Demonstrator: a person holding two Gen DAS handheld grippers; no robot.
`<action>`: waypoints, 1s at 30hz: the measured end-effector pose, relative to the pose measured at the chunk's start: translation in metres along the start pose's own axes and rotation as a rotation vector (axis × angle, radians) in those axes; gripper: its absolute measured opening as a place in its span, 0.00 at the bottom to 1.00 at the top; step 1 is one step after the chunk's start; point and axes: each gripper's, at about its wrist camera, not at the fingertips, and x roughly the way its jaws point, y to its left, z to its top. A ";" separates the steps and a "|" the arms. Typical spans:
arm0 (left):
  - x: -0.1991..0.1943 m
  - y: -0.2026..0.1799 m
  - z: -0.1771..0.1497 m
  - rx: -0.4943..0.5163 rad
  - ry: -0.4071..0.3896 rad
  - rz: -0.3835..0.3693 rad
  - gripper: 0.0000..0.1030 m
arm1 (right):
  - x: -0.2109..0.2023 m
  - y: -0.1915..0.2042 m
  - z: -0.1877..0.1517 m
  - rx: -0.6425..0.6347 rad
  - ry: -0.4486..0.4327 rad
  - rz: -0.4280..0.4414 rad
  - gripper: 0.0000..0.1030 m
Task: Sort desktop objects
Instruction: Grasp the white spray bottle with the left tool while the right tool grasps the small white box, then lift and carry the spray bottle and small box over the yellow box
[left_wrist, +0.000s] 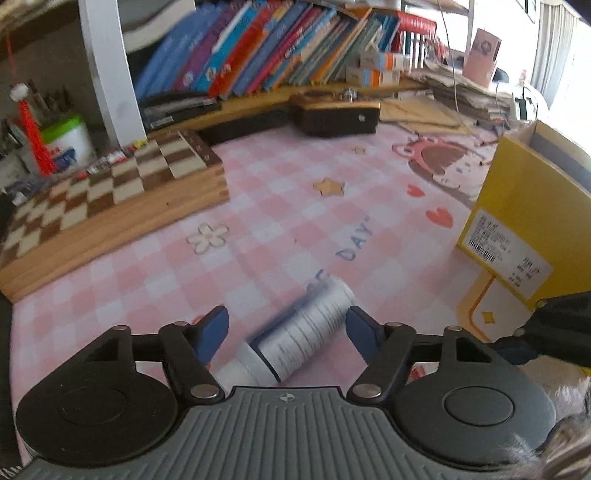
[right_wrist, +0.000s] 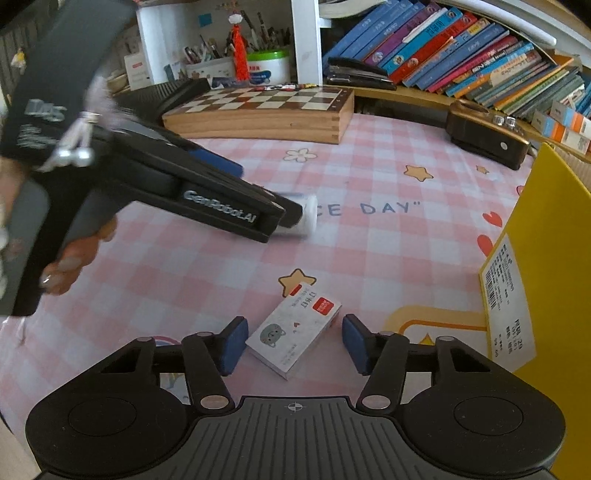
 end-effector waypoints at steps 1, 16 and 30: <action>0.004 0.000 -0.001 0.004 0.018 0.000 0.57 | 0.000 -0.001 0.000 -0.007 -0.001 -0.007 0.44; 0.012 -0.010 0.004 -0.067 0.077 0.042 0.45 | 0.005 -0.005 0.004 -0.017 -0.023 -0.032 0.34; -0.019 -0.013 -0.001 -0.163 -0.012 0.025 0.29 | -0.012 -0.007 0.006 -0.012 -0.055 -0.023 0.28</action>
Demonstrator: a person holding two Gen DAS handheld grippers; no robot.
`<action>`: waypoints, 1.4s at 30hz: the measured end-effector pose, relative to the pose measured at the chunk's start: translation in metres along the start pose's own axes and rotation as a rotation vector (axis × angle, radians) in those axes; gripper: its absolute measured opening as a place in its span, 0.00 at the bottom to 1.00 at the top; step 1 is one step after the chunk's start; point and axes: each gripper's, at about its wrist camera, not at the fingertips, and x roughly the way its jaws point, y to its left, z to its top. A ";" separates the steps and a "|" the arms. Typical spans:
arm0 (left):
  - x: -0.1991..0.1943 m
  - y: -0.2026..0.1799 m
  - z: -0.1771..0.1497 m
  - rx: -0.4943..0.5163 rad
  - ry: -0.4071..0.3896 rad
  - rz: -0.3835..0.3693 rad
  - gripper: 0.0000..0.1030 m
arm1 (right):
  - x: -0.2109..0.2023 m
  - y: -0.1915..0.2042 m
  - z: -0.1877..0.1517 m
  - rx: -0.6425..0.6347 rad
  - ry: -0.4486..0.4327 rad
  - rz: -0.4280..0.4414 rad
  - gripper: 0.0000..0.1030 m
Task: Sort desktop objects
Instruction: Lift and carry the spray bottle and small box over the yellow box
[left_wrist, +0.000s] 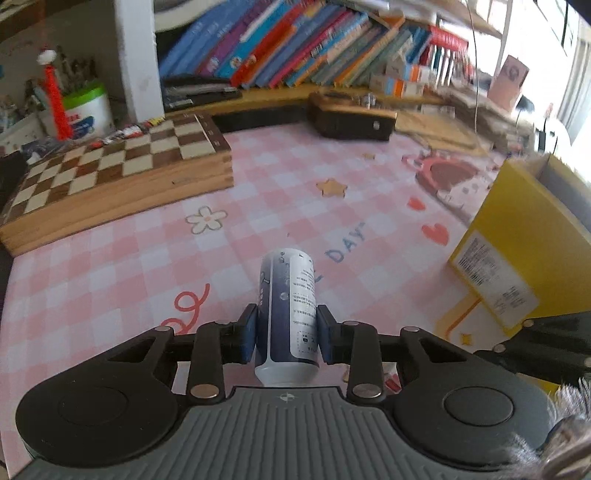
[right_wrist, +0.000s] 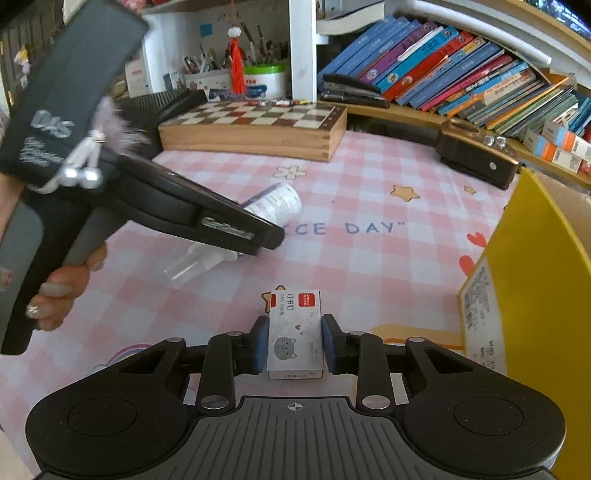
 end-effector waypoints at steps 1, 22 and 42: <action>-0.007 0.000 -0.001 -0.016 -0.013 -0.005 0.29 | -0.004 0.000 0.000 0.002 -0.006 0.002 0.28; -0.137 -0.024 -0.072 -0.217 -0.175 -0.071 0.29 | -0.102 0.008 -0.033 -0.010 -0.096 0.006 0.29; -0.244 -0.072 -0.161 -0.289 -0.240 -0.161 0.29 | -0.198 0.044 -0.094 0.022 -0.123 0.033 0.29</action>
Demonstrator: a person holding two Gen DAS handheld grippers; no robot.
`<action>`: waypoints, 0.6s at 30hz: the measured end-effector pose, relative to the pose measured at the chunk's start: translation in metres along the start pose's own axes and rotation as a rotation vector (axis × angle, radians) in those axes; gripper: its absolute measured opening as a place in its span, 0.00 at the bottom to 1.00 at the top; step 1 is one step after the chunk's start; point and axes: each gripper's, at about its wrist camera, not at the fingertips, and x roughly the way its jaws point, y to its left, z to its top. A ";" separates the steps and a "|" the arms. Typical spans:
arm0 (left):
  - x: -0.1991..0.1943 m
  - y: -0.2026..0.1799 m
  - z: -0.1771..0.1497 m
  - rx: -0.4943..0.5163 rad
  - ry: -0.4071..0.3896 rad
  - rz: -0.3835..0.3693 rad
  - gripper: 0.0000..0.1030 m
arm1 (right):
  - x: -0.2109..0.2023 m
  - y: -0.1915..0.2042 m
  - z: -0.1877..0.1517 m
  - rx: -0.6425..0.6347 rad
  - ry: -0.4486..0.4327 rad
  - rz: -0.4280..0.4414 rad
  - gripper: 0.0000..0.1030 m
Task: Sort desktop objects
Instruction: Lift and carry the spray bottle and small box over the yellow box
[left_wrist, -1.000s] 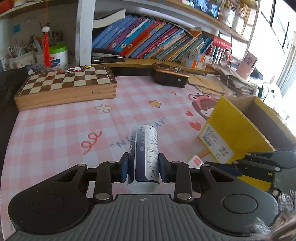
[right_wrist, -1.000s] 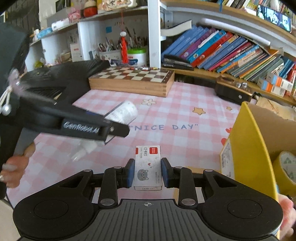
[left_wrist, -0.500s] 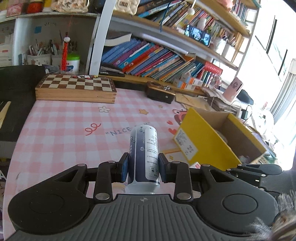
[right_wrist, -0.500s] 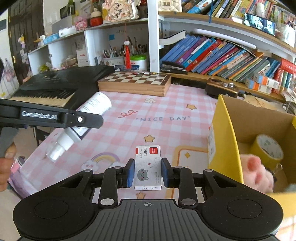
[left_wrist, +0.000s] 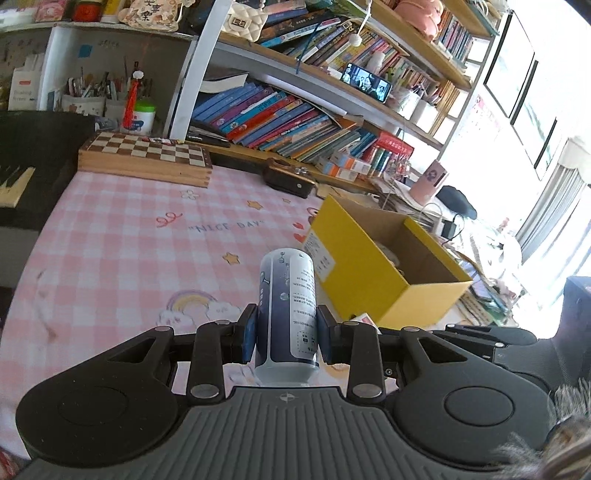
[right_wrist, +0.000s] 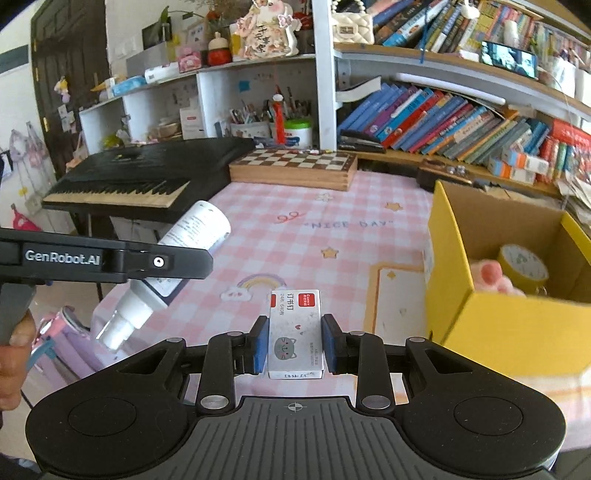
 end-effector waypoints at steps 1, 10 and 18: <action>-0.004 -0.002 -0.003 -0.004 0.000 -0.005 0.29 | -0.004 0.000 -0.003 0.013 0.004 -0.005 0.29; -0.019 -0.028 -0.027 0.027 0.029 -0.078 0.29 | -0.038 -0.001 -0.034 0.095 0.008 -0.063 0.29; -0.013 -0.052 -0.044 0.066 0.090 -0.154 0.29 | -0.061 -0.010 -0.057 0.168 0.029 -0.134 0.29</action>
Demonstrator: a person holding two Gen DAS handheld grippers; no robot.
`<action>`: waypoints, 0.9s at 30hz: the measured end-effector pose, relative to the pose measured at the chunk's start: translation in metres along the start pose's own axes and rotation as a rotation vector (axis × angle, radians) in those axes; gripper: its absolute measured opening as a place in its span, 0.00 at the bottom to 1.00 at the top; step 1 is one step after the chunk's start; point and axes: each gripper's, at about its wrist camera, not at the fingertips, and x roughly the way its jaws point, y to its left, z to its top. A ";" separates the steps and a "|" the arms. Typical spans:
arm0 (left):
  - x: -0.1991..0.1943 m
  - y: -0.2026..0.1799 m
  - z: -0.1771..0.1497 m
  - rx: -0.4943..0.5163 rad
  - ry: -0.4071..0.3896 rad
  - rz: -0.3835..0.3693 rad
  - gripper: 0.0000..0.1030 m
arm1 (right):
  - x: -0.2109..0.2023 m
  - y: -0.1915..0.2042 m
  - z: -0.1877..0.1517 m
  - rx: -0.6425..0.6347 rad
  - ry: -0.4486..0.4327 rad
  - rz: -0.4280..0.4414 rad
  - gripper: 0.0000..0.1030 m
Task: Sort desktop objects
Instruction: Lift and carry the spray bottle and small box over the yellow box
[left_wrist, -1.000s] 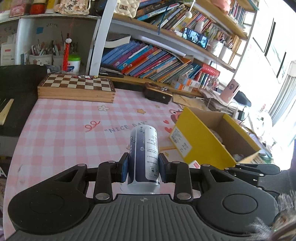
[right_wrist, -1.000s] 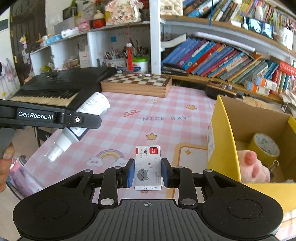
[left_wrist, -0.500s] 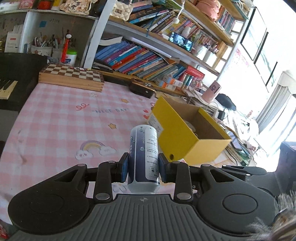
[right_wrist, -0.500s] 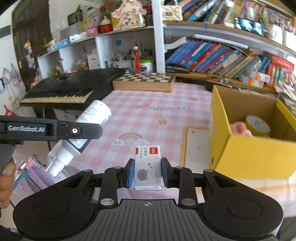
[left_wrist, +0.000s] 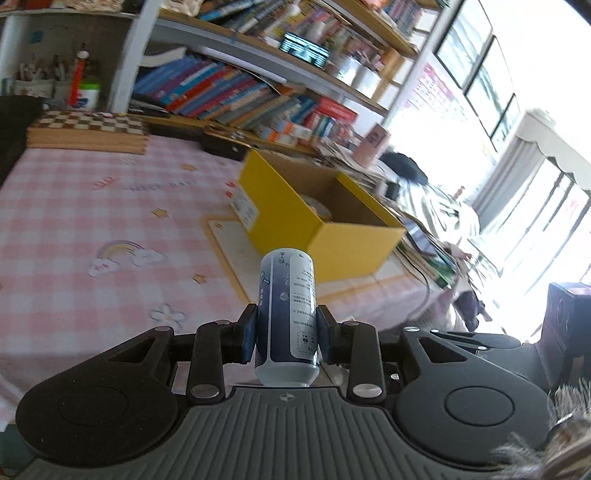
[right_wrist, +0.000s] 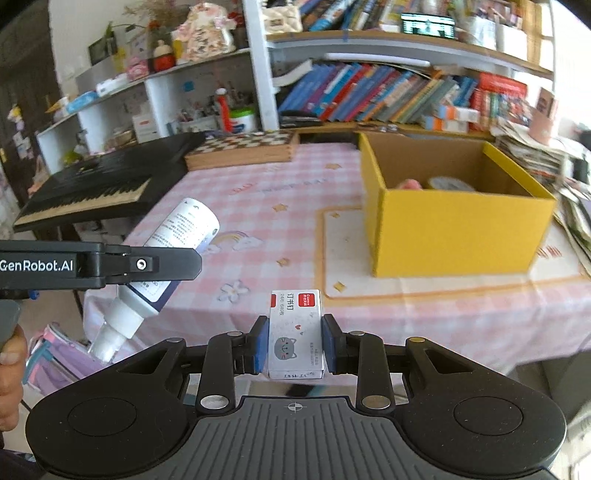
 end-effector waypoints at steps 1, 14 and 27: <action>0.002 -0.003 -0.002 0.007 0.007 -0.010 0.29 | -0.002 -0.002 -0.002 0.010 0.003 -0.011 0.29; 0.025 -0.040 -0.005 0.078 0.048 -0.130 0.29 | -0.031 -0.035 -0.019 0.100 -0.007 -0.127 0.29; 0.059 -0.070 0.006 0.119 0.078 -0.169 0.29 | -0.034 -0.072 -0.017 0.150 -0.013 -0.166 0.29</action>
